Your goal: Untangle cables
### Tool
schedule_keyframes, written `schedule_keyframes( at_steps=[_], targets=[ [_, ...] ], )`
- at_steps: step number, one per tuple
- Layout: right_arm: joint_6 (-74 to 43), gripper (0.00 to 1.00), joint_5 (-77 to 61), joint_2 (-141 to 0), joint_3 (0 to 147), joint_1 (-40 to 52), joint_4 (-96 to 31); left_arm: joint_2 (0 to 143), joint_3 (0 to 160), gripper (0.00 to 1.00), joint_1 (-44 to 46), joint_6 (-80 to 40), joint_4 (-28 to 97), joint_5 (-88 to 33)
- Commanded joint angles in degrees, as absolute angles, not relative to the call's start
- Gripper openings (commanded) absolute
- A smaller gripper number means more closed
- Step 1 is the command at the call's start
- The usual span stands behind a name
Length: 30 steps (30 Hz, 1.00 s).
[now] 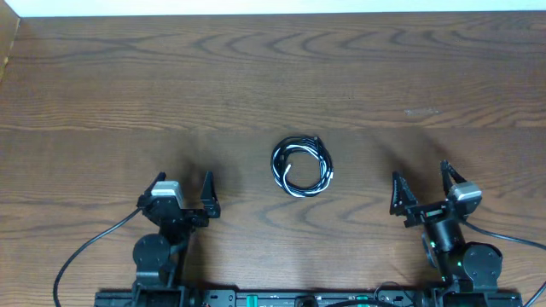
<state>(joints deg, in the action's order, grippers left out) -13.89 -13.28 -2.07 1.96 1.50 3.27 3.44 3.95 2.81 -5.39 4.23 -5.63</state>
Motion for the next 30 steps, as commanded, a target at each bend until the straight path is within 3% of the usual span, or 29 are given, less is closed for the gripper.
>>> schedule_keyframes(
  at_steps=[1, 6, 12, 18, 20, 23, 25, 30],
  targets=[
    [-17.12, 0.99, -15.88, -7.38, 9.74, 1.17, 3.4, 10.81, 14.48, 1.0, 2.59, -6.96, 5.26, -9.54],
    [-17.02, 0.99, -22.41, -23.83, 24.75, 1.17, -1.74, 28.84, 32.88, 1.0, 2.59, -7.97, 13.56, -16.82],
    [-10.04, 0.99, -29.56, -53.08, 57.12, 3.16, -32.69, 47.37, 55.88, 0.98, 2.59, -10.37, 29.56, -30.61],
    [-5.45, 0.99, -40.91, -67.55, 71.79, 3.53, -45.91, 55.37, 59.2, 0.99, 2.59, -11.7, 30.37, -52.07],
    [-2.92, 0.99, -37.85, -69.38, 71.77, 4.54, -47.72, 57.67, 59.2, 0.84, 3.05, -11.7, 31.46, -53.8],
    [-2.44, 0.99, -24.91, -71.44, 71.79, 8.21, -51.16, 61.19, 59.2, 0.82, 5.72, -8.82, 37.36, -51.22],
    [-2.42, 0.99, -15.05, -73.08, 71.79, 12.08, -53.06, 64.66, 59.2, 0.82, 10.39, -7.11, 43.35, -40.51],
    [6.59, 0.99, -11.18, -78.35, 71.75, 20.18, -53.93, 68.53, 59.2, 0.82, 20.58, -7.18, 45.06, -20.88]
  ],
)
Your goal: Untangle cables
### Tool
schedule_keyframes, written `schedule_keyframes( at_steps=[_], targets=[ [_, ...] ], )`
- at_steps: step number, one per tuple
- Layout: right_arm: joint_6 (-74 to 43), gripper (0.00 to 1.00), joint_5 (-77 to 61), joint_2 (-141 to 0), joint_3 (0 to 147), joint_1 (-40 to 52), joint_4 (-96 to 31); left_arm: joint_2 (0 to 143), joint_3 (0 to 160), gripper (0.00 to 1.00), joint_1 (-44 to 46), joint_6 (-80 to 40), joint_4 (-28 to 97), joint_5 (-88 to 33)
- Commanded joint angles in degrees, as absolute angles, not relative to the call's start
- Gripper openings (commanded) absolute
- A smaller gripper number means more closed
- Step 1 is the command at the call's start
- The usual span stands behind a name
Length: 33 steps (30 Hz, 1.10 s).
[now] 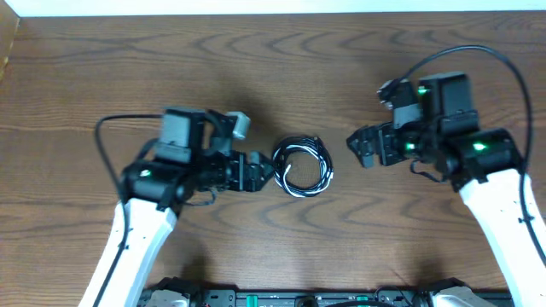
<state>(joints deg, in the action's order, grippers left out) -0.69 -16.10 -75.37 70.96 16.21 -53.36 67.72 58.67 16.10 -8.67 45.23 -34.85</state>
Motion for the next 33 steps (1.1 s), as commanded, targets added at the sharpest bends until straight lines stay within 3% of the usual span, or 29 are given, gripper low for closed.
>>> schedule_keyframes(
  at_steps=[1, 8, 13, 15, 20, 22, 26, 33],
  targets=[
    [6.87, 0.99, -11.7, -79.29, 71.75, 21.21, -53.98, 68.58, 59.2, 0.82, 21.3, -7.25, 44.71, -18.98],
    [10.57, 0.98, -14.06, -91.68, 71.66, 31.22, -51.27, 67.33, 62.57, 0.85, 21.04, -11.55, 41.17, -14.31],
    [6.35, 0.95, -14.09, -98.8, 71.66, 34.28, -44.23, 67.59, 63.46, 0.85, 20.91, -11.88, 41.98, -14.28],
    [3.31, 0.89, -13.63, -100.03, 71.66, 34.33, -42.74, 68.05, 63.46, 0.85, 20.93, -13.26, 42.46, -14.33],
    [-9.52, 0.93, -4.34, -96.62, 71.7, 31.79, -38.96, 72.16, 63.2, 0.84, 24.12, -13.43, 43.66, -14.31],
    [-13.54, 0.96, 0.14, -93.27, 71.7, 29.54, -38.61, 75.09, 63.2, 0.8, 26.2, -13.43, 43.09, -14.26],
    [-17.41, 0.98, 5.58, -88.29, 71.68, 24.93, -40.91, 83.18, 63.2, 0.67, 30.72, -14.5, 39.03, -13.93],
    [-21.02, 0.99, 8.01, -86.26, 71.66, 15.92, -47.11, 91.59, 63.2, 0.63, 36.16, -20.99, 36.38, -2.92]
  ],
)
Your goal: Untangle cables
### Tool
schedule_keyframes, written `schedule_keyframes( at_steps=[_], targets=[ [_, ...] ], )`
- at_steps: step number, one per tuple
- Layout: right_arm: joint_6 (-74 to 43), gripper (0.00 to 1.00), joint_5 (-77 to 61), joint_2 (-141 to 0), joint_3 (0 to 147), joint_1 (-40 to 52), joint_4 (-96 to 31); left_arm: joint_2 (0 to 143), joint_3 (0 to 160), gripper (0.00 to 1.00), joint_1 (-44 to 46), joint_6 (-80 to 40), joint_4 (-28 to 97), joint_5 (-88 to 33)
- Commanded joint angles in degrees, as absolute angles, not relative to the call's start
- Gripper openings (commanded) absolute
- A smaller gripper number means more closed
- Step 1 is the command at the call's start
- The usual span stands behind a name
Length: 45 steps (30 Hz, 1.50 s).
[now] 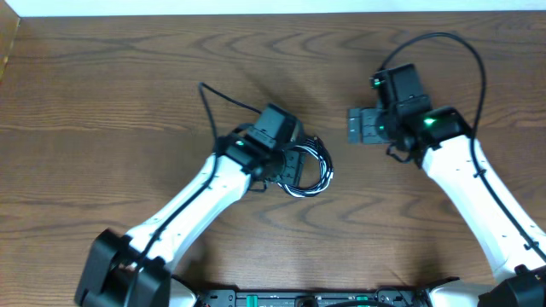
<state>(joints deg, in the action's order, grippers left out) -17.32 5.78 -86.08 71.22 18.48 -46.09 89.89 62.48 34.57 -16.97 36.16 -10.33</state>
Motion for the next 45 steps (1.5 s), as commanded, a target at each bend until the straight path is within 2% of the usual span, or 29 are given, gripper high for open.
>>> schedule_keyframes(
  at_steps=[1, 7, 13, 17, 21, 35, 45],
  targets=[
    [-21.28, 0.99, 7.99, -86.26, 71.66, 15.2, -47.22, 92.03, 63.18, 0.63, 36.56, -21.43, 36.47, -1.72],
    [-21.85, 0.99, 7.53, -86.26, 71.66, 11.86, -47.68, 94.96, 63.11, 0.6, 39.55, -29.21, 36.73, 8.01],
    [-21.87, 0.99, 7.35, -86.26, 71.66, 11.7, -47.75, 98.32, 63.11, 0.59, 41.52, -34.72, 35.64, 8.71],
    [-21.87, 0.99, 7.31, -86.26, 71.66, 11.7, -48.25, 100.62, 63.11, 0.55, 41.6, -38.13, 34.28, 10.11],
    [-21.87, 0.99, 7.33, -86.26, 71.66, 11.7, -48.6, 100.64, 63.11, 0.47, 41.6, -38.48, 33.76, 11.7],
    [-21.87, 0.99, 6.9, -86.26, 71.66, 11.7, -49.91, 103.46, 62.7, 0.46, 41.6, -38.48, 33.52, 13.02],
    [-21.85, 0.99, 6.42, -86.26, 71.66, 11.7, -49.91, 103.44, 62.7, 0.46, 42.74, -38.2, 33.41, 7.29]
  ],
)
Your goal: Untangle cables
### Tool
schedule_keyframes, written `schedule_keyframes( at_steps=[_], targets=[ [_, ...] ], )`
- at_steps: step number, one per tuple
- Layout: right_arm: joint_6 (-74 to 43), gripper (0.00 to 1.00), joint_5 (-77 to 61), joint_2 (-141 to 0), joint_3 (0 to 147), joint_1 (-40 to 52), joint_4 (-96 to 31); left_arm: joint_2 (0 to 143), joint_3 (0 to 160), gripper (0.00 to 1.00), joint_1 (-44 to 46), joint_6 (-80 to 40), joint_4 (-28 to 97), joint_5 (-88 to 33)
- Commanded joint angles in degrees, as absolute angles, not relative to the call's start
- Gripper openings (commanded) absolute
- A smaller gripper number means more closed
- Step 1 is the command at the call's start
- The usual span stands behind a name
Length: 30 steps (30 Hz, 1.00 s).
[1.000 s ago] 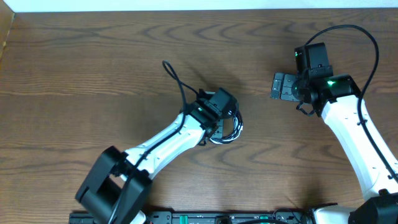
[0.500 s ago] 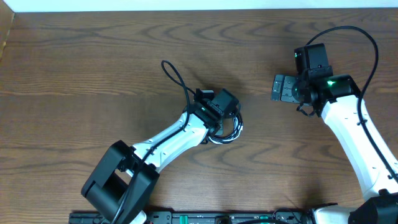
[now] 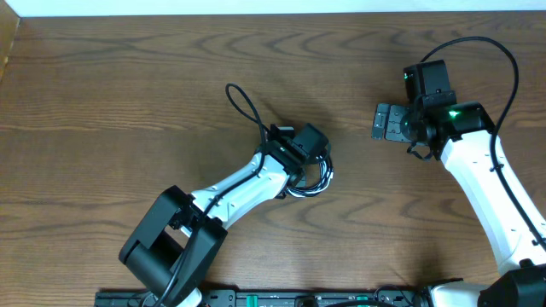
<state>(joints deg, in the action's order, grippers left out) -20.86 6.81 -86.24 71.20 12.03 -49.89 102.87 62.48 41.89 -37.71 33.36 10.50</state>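
Note:
A small coil of black and white cables (image 3: 319, 182) lies on the wooden table (image 3: 102, 102) a little right of centre. My left gripper (image 3: 310, 150) has come down onto the coil's upper part and hides it. Its fingers are under the wrist, so whether they grip cable does not show. My right gripper (image 3: 386, 122) hovers to the right of the coil and a little farther back, well apart from it. It stands open with nothing between its fingers.
The left arm's own black lead (image 3: 246, 104) loops up over the table behind the coil. The right arm's lead (image 3: 490, 51) arcs over at the far right. A white strip (image 3: 256, 7) runs along the table's back edge.
My left gripper has shifted right, from the coil's left edge onto its top. The right gripper has drawn back to the right, farther from the coil. The coil lies where it did.
Both arms first rested folded at the front edge, grippers open, with the coil untouched in the middle. Then they stood on either side of the coil. After that the left gripper was at the coil's left rim, and now it is on top, while the right has backed away.

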Motion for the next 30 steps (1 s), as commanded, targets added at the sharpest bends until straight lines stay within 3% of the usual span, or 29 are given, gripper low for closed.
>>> schedule_keyframes(
  at_steps=[1, 12, 14, 16, 17, 18, 21, 26, 28, 30],
  targets=[
    [-21.87, 0.99, 6.44, -86.26, 71.66, 11.7, -49.89, 103.44, 62.7, 0.46, 42.94, -38.02, 33.39, 6.94],
    [-21.85, 0.99, 5.85, -86.26, 71.66, 11.7, -49.95, 103.72, 62.7, 0.45, 45.25, -36.07, 32.84, 5.74],
    [-21.85, 0.99, 5.85, -86.26, 71.66, 11.7, -49.98, 103.81, 62.7, 0.42, 45.23, -36.07, 32.84, 7.88],
    [-21.85, 0.98, 5.82, -86.26, 71.66, 11.73, -49.98, 103.81, 62.7, 0.27, 45.06, -36.05, 32.82, 9.39],
    [-21.85, 0.96, 5.82, -86.26, 71.66, 11.7, -49.98, 103.81, 62.7, 0.12, 44.88, -36.05, 32.82, 9.69],
    [-21.85, 0.96, 5.82, -86.26, 71.66, 11.73, -49.98, 103.81, 62.7, 0.08, 44.66, -36.05, 32.77, 9.69],
    [-21.87, 0.84, 5.82, -86.26, 71.66, 11.73, -49.93, 103.55, 62.98, 0.07, 43.68, -35.79, 32.69, 9.54],
    [-21.87, 0.78, 5.76, -86.26, 71.61, 11.73, -49.65, 98.24, 66.96, 0.07, 43.57, -30.13, 34.02, 9.5],
    [-21.87, 0.68, 5.58, -86.3, 71.46, 11.81, -49.5, 94.15, 69.38, 0.07, 43.57, -25.56, 34.13, 9.47],
    [-21.85, 0.65, 5.56, -86.5, 71.44, 12.1, -49.52, 90.37, 71.09, 0.07, 43.57, -21.87, 33.5, 9.47]
  ],
)
